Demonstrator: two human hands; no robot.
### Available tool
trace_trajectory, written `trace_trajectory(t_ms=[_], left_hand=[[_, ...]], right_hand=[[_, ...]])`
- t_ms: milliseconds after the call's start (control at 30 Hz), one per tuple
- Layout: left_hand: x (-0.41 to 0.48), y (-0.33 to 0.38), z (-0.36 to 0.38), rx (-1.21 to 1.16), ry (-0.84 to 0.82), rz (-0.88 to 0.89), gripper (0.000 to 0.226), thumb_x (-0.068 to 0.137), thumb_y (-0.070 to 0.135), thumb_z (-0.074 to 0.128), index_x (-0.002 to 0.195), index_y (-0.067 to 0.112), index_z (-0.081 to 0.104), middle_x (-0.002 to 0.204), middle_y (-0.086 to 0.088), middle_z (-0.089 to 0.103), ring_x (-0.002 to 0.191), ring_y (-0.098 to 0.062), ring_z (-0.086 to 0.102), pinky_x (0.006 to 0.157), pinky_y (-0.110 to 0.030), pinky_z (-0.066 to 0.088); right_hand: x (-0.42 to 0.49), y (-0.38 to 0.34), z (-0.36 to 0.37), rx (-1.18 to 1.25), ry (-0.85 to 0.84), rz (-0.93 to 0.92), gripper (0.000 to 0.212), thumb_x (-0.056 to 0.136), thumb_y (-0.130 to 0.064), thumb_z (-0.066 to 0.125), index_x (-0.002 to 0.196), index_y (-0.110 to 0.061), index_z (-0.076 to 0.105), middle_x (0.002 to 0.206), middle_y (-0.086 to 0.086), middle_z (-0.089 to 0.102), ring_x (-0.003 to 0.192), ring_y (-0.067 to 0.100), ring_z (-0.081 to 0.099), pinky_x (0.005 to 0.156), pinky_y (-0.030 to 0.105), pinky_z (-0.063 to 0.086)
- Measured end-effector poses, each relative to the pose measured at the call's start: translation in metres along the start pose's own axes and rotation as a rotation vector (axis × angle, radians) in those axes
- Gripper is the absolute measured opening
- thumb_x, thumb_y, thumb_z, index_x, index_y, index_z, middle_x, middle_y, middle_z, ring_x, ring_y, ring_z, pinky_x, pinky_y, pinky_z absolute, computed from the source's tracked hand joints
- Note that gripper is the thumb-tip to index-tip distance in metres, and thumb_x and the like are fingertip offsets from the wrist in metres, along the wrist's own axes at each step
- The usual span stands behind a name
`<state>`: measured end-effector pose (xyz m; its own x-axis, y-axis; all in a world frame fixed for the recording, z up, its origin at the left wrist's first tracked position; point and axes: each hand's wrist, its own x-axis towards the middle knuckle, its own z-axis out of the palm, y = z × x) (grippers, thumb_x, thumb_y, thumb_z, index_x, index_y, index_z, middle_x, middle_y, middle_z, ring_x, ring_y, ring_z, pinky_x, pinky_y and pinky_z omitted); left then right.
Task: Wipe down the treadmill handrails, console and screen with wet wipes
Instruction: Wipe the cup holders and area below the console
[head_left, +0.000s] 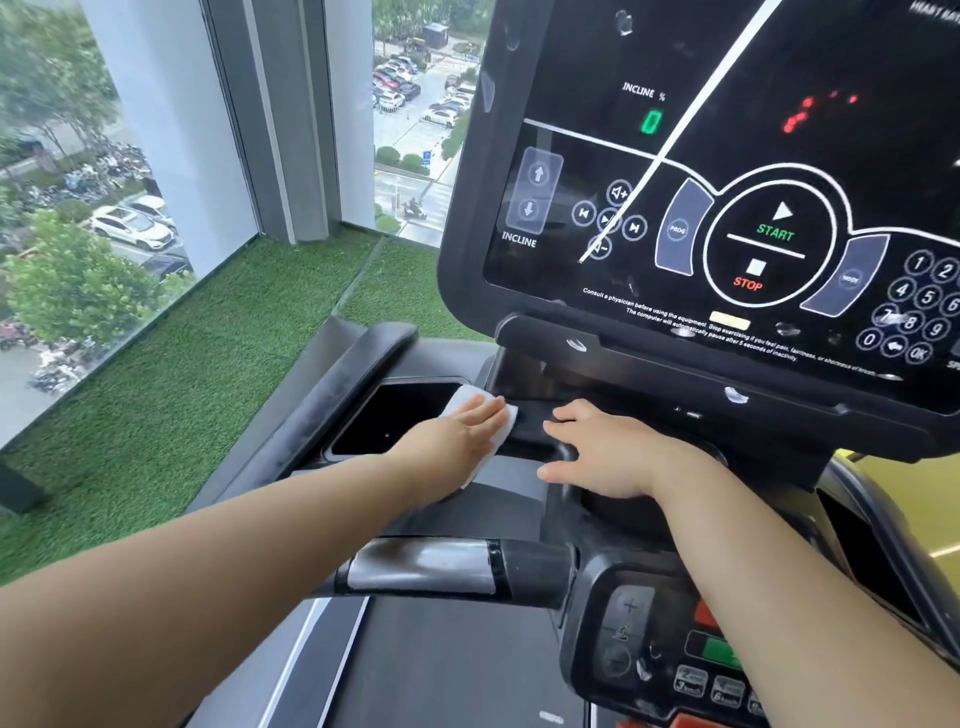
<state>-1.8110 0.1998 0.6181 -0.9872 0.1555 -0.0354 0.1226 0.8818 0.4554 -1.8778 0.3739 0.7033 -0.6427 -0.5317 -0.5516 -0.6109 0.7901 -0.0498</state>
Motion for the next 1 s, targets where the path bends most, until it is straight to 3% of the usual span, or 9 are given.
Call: trace_trajectory(t_ms=[100,233,433,533,633,700,833,933,1000], left_hand=[[0.000,-0.007,0.006,-0.002,-0.006,0.028,0.050,0.102,0.017,0.031,0.150,0.014,0.018,0.158,0.000,0.011,0.145,-0.014,0.010,0.114,-0.024,0.006],[-0.015,-0.024,0.009,-0.001,-0.012,0.083,0.059,0.096,0.042,0.016,0.149,0.017,0.018,0.155,0.009,0.005,0.144,-0.011,0.011,0.109,-0.015,0.015],[0.006,-0.009,0.014,0.056,-0.006,0.040,0.052,0.103,0.027,0.026,0.151,0.015,0.012,0.158,0.003,0.002,0.146,-0.018,0.000,0.116,-0.029,0.017],[0.002,-0.020,0.016,0.076,-0.043,0.122,0.071,0.089,0.050,0.006,0.150,0.014,0.005,0.152,0.009,-0.011,0.142,-0.012,-0.012,0.117,-0.024,0.007],[0.001,-0.025,0.020,0.126,-0.073,0.151,0.088,0.072,0.054,-0.010,0.150,0.015,-0.001,0.145,0.011,-0.019,0.139,-0.009,-0.015,0.114,-0.021,0.003],[0.008,-0.020,0.020,0.203,-0.045,0.162,0.084,0.077,0.051,-0.006,0.150,0.010,0.006,0.151,0.004,-0.011,0.141,-0.015,-0.010,0.115,-0.026,0.003],[0.018,-0.015,0.016,0.437,0.000,0.228,0.061,0.091,0.036,0.026,0.132,-0.001,0.051,0.138,-0.015,0.051,0.128,-0.031,0.047,0.104,-0.041,0.030],[0.012,-0.016,0.014,0.381,-0.031,0.280,0.065,0.096,0.042,0.012,0.143,-0.001,0.028,0.150,-0.014,0.031,0.139,-0.031,0.026,0.112,-0.045,0.021],[0.014,-0.017,0.014,0.354,-0.054,0.274,0.066,0.098,0.043,0.010,0.142,-0.002,0.030,0.149,-0.015,0.033,0.138,-0.032,0.028,0.110,-0.049,0.026]], right_hand=[[-0.002,0.002,0.001,0.035,-0.003,-0.004,0.067,0.094,-0.052,0.045,0.151,-0.025,0.022,0.158,-0.012,0.006,0.138,0.019,0.031,0.110,0.031,0.028],[-0.001,0.005,0.002,0.059,0.002,-0.013,0.067,0.095,-0.051,0.045,0.151,-0.024,0.022,0.158,-0.013,0.005,0.139,0.017,0.030,0.110,0.030,0.026],[-0.006,0.009,-0.001,0.185,0.042,0.006,0.067,0.094,-0.050,0.047,0.151,-0.023,0.023,0.158,-0.009,0.014,0.143,0.014,0.021,0.115,0.029,0.018],[-0.027,0.030,-0.006,0.229,0.080,0.067,0.059,0.094,-0.049,0.048,0.146,-0.025,0.035,0.154,-0.009,0.029,0.140,0.012,0.028,0.115,0.030,0.021],[-0.051,0.052,-0.001,0.252,0.132,0.132,0.047,0.095,-0.044,0.049,0.138,-0.026,0.046,0.145,-0.010,0.042,0.132,0.009,0.039,0.108,0.023,0.027],[-0.059,0.058,0.008,0.288,0.186,0.162,0.042,0.095,-0.042,0.050,0.135,-0.028,0.049,0.141,-0.010,0.046,0.128,0.009,0.044,0.103,0.022,0.031],[-0.053,0.065,0.022,0.319,0.253,0.195,0.040,0.096,-0.039,0.050,0.135,-0.028,0.049,0.142,-0.010,0.044,0.128,0.010,0.042,0.102,0.023,0.031],[-0.048,0.073,0.024,0.356,0.286,0.238,0.037,0.097,-0.035,0.050,0.133,-0.028,0.051,0.141,-0.008,0.045,0.129,0.011,0.041,0.100,0.023,0.030],[-0.046,0.078,0.026,0.390,0.286,0.269,0.035,0.097,-0.032,0.049,0.131,-0.027,0.053,0.138,-0.006,0.047,0.129,0.012,0.042,0.098,0.023,0.030]])
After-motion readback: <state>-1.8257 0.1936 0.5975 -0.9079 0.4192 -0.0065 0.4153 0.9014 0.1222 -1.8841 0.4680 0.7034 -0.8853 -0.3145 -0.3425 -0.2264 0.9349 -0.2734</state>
